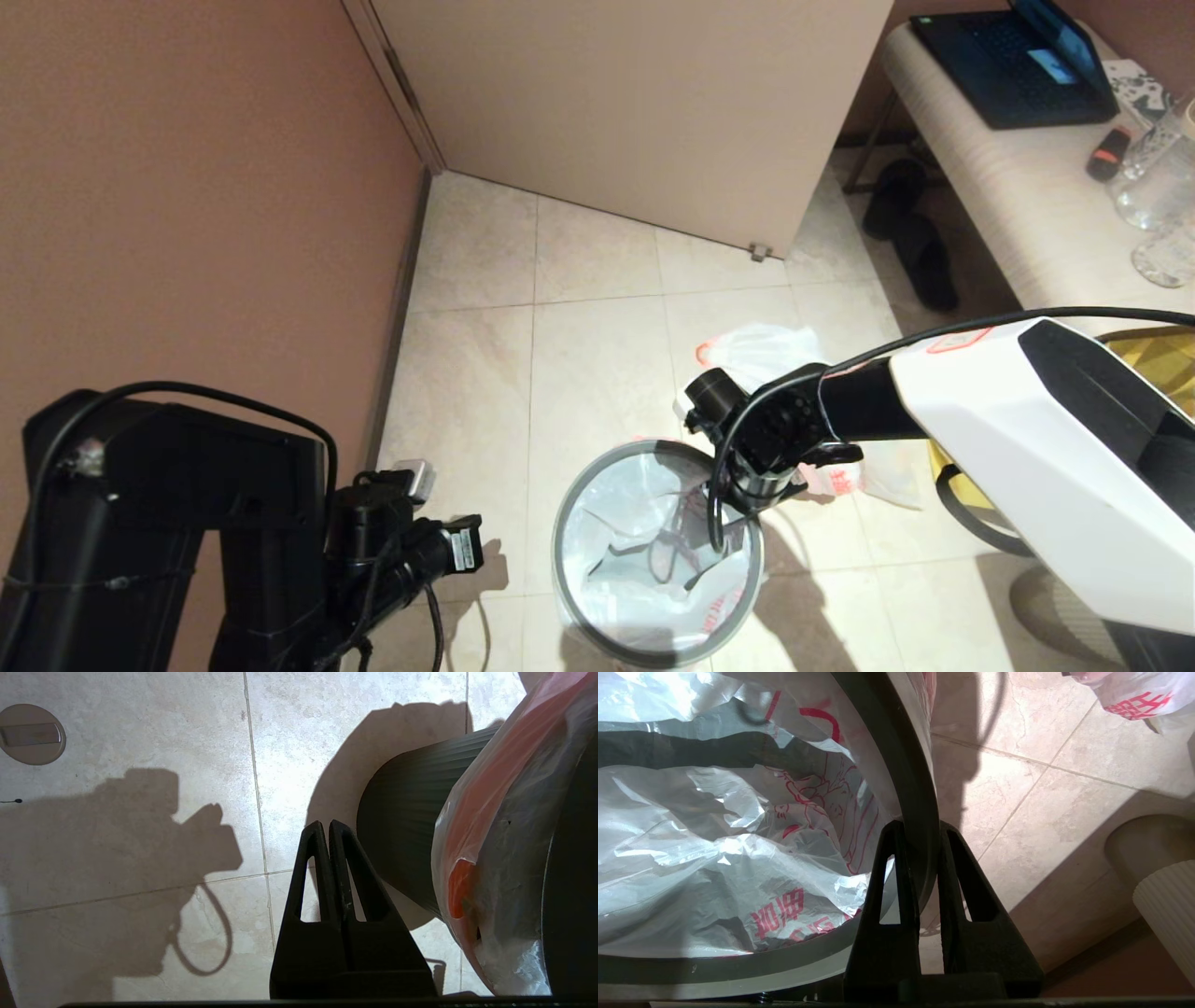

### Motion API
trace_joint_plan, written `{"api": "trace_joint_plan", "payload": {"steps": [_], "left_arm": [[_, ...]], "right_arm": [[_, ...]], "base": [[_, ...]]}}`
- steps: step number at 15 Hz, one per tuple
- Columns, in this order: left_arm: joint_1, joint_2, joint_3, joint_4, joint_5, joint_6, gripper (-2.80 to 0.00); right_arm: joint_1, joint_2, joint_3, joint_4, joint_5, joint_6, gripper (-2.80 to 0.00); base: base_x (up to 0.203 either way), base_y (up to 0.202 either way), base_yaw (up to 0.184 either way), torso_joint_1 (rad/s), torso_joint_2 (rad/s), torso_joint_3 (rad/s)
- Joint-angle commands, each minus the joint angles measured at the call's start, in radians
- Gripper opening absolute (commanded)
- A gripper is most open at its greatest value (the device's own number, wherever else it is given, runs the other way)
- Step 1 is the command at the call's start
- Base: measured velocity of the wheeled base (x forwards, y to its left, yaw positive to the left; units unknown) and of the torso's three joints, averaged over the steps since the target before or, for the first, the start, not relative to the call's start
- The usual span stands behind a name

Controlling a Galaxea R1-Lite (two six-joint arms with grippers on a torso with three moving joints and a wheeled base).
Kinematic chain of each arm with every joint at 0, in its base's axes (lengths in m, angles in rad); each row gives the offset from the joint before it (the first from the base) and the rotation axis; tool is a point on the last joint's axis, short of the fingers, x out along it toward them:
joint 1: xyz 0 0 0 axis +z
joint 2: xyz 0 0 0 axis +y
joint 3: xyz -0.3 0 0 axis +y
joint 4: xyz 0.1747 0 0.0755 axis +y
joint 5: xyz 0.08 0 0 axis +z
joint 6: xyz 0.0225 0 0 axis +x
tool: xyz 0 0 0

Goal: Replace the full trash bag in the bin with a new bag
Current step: Place the trash can ring on the trash can

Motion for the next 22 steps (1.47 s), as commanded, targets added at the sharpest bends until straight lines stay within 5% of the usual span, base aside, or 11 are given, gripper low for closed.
{"api": "trace_joint_plan", "payload": {"steps": [1,9,13,16,17,20,22], "left_arm": [[0.000,0.002,0.000,-0.047,0.000,-0.002,-2.80],[-0.005,-0.028,0.029,-0.045,-0.031,0.000,-2.80],[0.006,-0.146,0.136,-0.046,-0.273,-0.022,-2.80],[0.021,-0.225,0.185,-0.046,-0.384,-0.050,-2.80],[0.027,-0.254,0.203,-0.046,-0.481,-0.071,-2.80],[0.061,-0.199,0.162,-0.047,-0.722,-0.085,-2.80],[0.059,-0.134,0.126,-0.046,-0.804,-0.081,-2.80]], "right_arm": [[-0.006,0.050,-0.012,-0.009,-0.003,0.000,-2.80],[-0.025,0.095,-0.047,-0.035,-0.003,-0.022,-2.80],[-0.017,0.100,-0.068,-0.035,-0.003,-0.024,-2.80],[-0.011,0.106,-0.083,-0.034,-0.001,-0.037,-2.80],[-0.011,0.107,-0.083,-0.034,-0.003,-0.037,-2.80],[-0.009,0.132,-0.109,-0.036,-0.001,-0.034,-2.80],[-0.003,0.128,-0.113,-0.032,-0.001,-0.033,-2.80]], "base": [[0.000,0.000,0.000,0.000,0.00,0.000],[0.000,0.000,0.000,0.000,0.00,0.000],[0.000,0.000,0.000,0.000,0.00,0.000],[0.000,0.000,0.000,0.000,0.00,0.000],[0.000,0.000,0.000,0.000,0.00,0.000],[0.000,0.000,0.000,0.000,0.00,0.000],[0.000,0.000,0.000,0.000,0.00,0.000]]}}
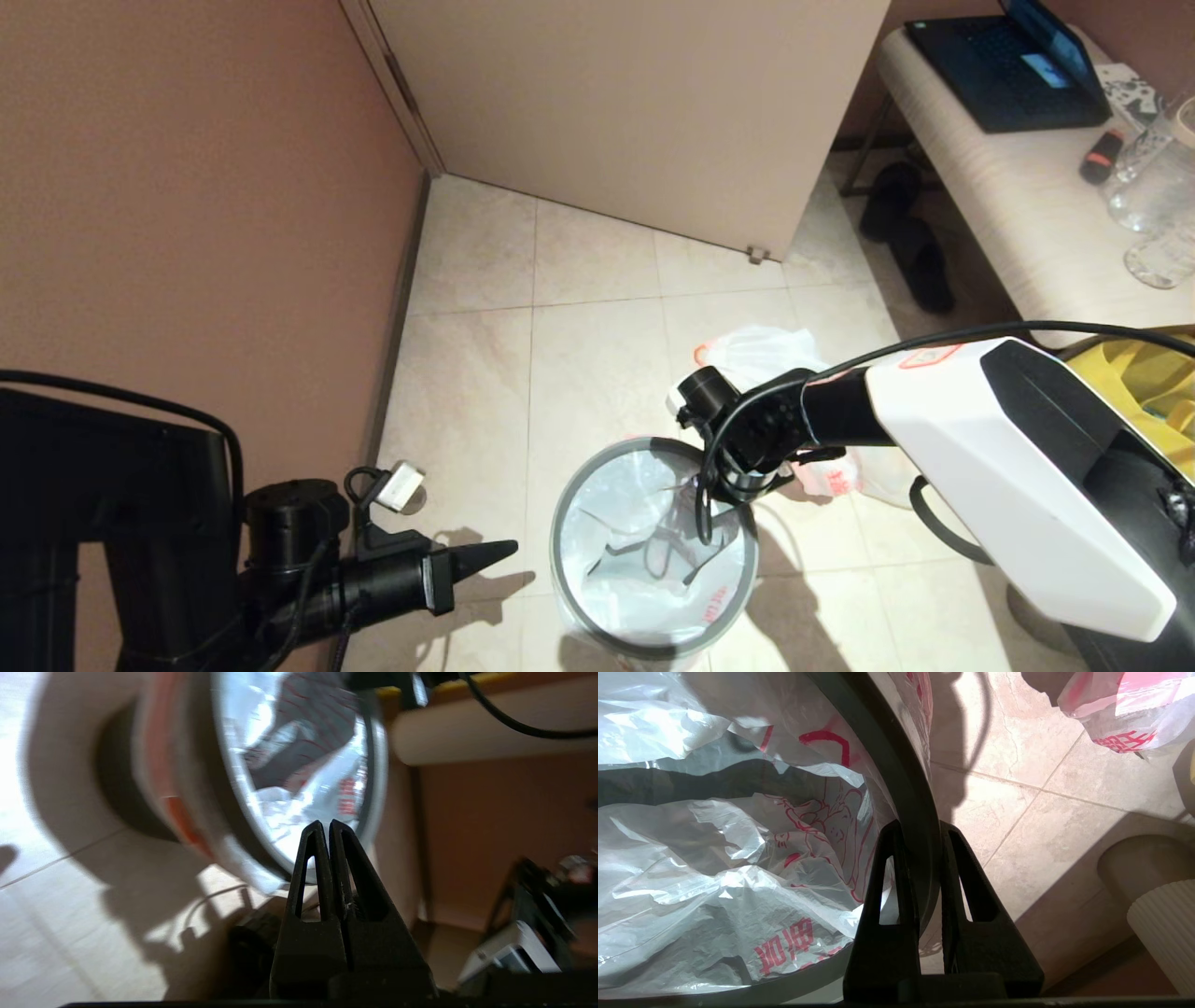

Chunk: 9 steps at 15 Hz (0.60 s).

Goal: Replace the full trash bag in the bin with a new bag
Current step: Place the trash can ring on the trash can

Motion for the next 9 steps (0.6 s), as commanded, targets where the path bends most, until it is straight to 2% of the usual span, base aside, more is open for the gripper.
{"api": "trace_joint_plan", "payload": {"steps": [1,2,3,4,6,9], "left_arm": [[-0.005,0.118,-0.046,-0.046,-0.077,0.023,-2.80],[-0.014,0.179,-0.071,-0.047,-0.085,0.075,-2.80],[-0.023,0.221,-0.103,-0.045,-0.089,0.173,-2.80],[-0.031,0.242,-0.145,-0.039,-0.091,0.205,-2.80],[-0.033,0.308,-0.236,-0.017,-0.091,0.215,-2.80],[-0.012,0.389,-0.343,-0.011,-0.079,0.271,-2.80]], "right_arm": [[0.004,0.013,-0.011,-0.001,0.000,-0.002,-2.80],[0.005,0.005,-0.012,0.001,0.000,-0.003,-2.80],[0.005,-0.005,-0.010,0.003,0.000,-0.003,-2.80],[0.003,-0.008,-0.010,0.002,0.002,-0.006,-2.80],[0.000,-0.013,-0.010,0.002,0.006,-0.021,-2.80],[0.003,-0.013,-0.013,-0.003,0.019,-0.026,-2.80]], "base": [[0.000,0.000,0.000,0.000,0.00,0.000],[0.000,0.000,0.000,0.000,0.00,0.000],[0.000,0.000,0.000,0.000,0.00,0.000],[0.000,0.000,0.000,0.000,0.00,0.000],[0.000,0.000,0.000,0.000,0.00,0.000],[0.000,0.000,0.000,0.000,0.00,0.000]]}}
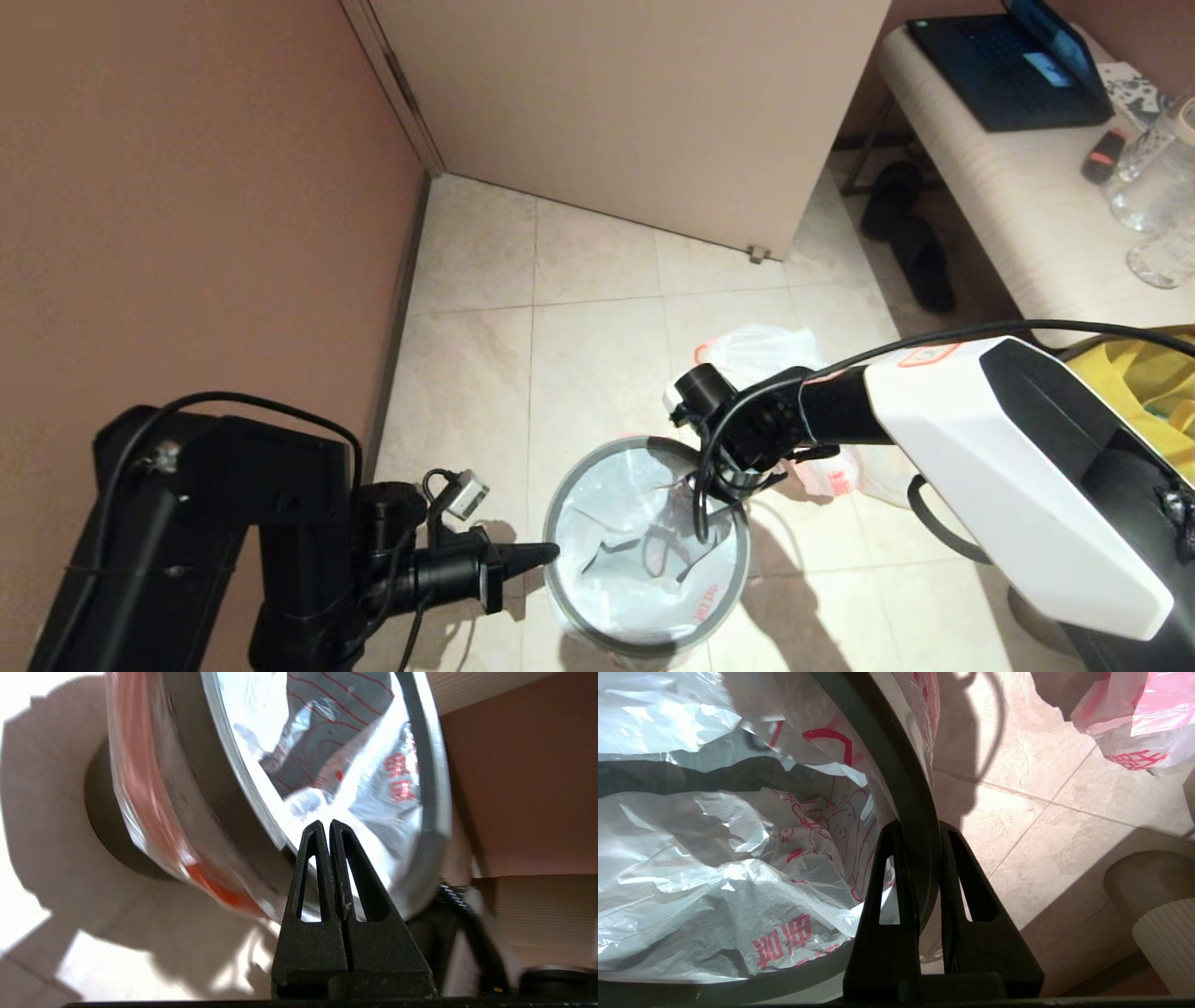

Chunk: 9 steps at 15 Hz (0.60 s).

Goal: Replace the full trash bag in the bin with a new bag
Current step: Place the trash can ring on the trash can

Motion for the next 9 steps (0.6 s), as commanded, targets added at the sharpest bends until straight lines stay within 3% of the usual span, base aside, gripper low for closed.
{"api": "trace_joint_plan", "payload": {"steps": [1,3,9], "left_arm": [[0.017,0.082,-0.077,-0.007,0.015,0.011,-2.80],[0.046,0.100,-0.104,-0.010,0.020,0.013,-2.80],[0.045,0.110,-0.105,-0.013,0.029,0.016,-2.80]], "right_arm": [[0.005,0.009,-0.012,0.003,0.012,-0.011,-2.80],[0.020,0.017,-0.028,0.003,0.022,-0.015,-2.80],[0.029,0.015,-0.024,0.003,0.015,-0.012,-2.80]], "base": [[0.000,0.000,0.000,0.000,0.00,0.000],[0.000,0.000,0.000,0.000,0.00,0.000],[0.000,0.000,0.000,0.000,0.00,0.000]]}}
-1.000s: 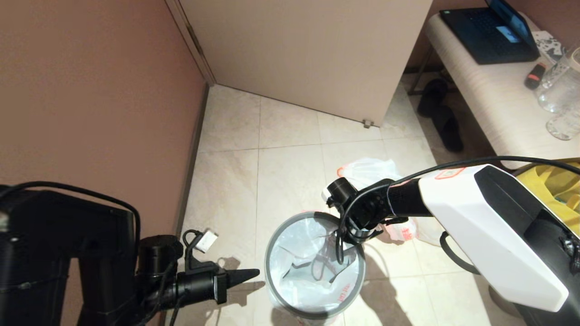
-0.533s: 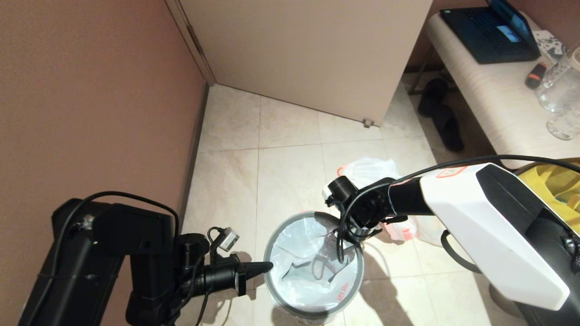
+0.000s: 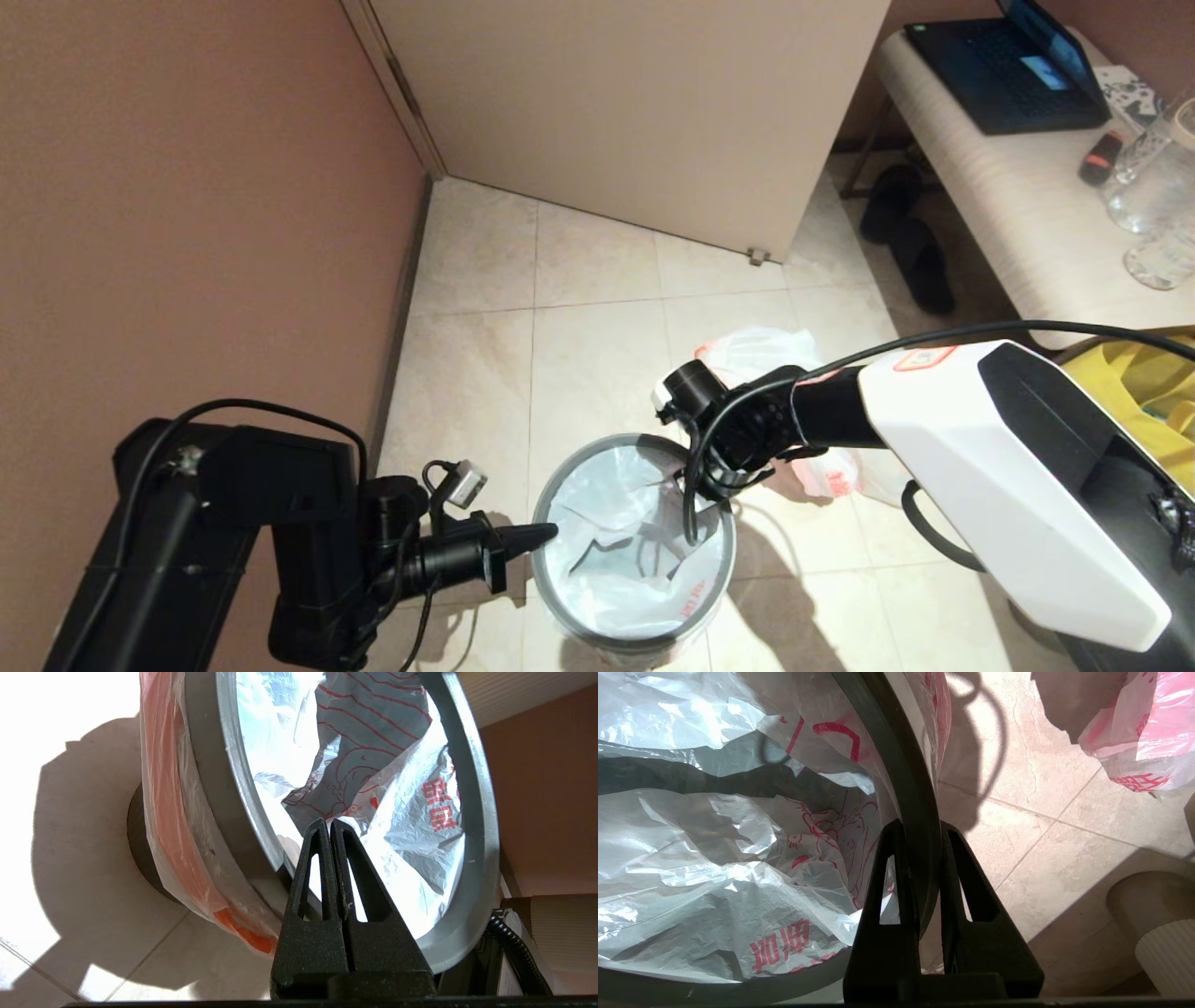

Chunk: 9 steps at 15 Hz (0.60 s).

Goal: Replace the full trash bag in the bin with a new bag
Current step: Place the trash can ring on the trash can

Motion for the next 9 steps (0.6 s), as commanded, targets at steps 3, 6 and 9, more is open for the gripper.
{"api": "trace_joint_plan", "payload": {"steps": [3,6,9], "left_arm": [[-0.001,0.013,0.000,-0.017,0.002,0.004,-2.80],[0.000,0.015,0.004,-0.039,0.019,0.056,-2.80],[0.001,-0.002,0.012,-0.039,0.017,0.114,-2.80]], "right_arm": [[0.002,-0.009,0.010,0.008,-0.002,0.002,0.00],[0.006,-0.057,0.064,0.008,-0.004,0.002,0.00],[0.002,-0.123,0.112,0.009,-0.003,0.024,0.00]], "base": [[0.000,0.000,0.000,0.000,0.00,0.000],[0.000,0.000,0.000,0.000,0.00,0.000],[0.000,0.000,0.000,0.000,0.00,0.000]]}}
